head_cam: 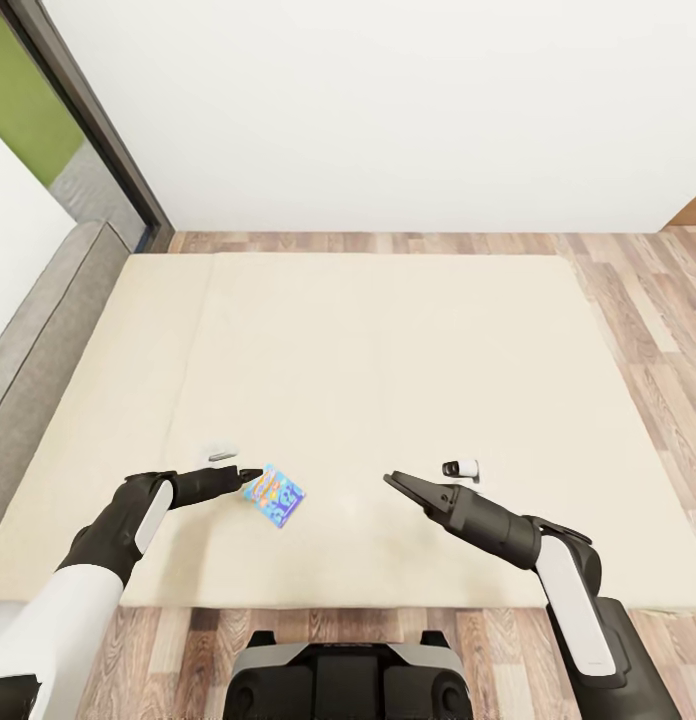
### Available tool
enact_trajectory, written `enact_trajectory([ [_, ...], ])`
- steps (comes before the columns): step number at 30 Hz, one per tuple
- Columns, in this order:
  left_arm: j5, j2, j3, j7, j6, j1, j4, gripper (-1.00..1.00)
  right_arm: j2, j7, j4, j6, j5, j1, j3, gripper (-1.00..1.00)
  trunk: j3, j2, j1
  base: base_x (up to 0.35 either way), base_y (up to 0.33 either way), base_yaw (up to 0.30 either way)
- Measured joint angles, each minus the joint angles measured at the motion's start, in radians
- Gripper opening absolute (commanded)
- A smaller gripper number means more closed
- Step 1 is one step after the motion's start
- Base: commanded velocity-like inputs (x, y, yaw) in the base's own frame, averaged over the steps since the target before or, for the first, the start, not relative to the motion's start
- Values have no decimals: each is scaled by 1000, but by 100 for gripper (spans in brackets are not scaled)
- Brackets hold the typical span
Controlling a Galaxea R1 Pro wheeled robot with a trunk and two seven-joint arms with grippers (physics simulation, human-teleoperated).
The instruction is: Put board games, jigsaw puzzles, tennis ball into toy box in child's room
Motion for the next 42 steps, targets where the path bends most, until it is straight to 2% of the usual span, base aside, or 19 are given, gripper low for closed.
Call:
enact_trajectory([
  [16, 2, 5, 10, 6, 9, -7, -6, 100, -2, 0, 0, 1, 0, 0, 2, 100, -26, 0, 0, 0, 0, 0],
  [21, 0, 5, 12, 8, 23, -64, -28, 100, 1, -2, -1, 0, 4, 0, 6, 100, -34, 0, 0, 0, 0, 0],
  [23, -1, 6, 11, 10, 45, -108, -33, 100, 3, -3, -1, 0, 7, 0, 8, 100, -38, 0, 0, 0, 0, 0],
  [30, -3, 3, 12, 17, 114, -189, -37, 100, 6, -7, 0, -1, 10, 0, 10, 100, -49, 0, 0, 0, 0, 0],
  [36, -3, -2, 12, 35, 135, -237, -38, 100, 4, -8, -1, -1, 11, 0, 10, 100, -59, 0, 0, 0, 0, 0],
  [42, -3, -9, 10, 69, 136, -256, -38, 100, -2, -8, 0, -1, 11, 0, 7, 100, -69, 0, 0, 0, 0, 0],
])
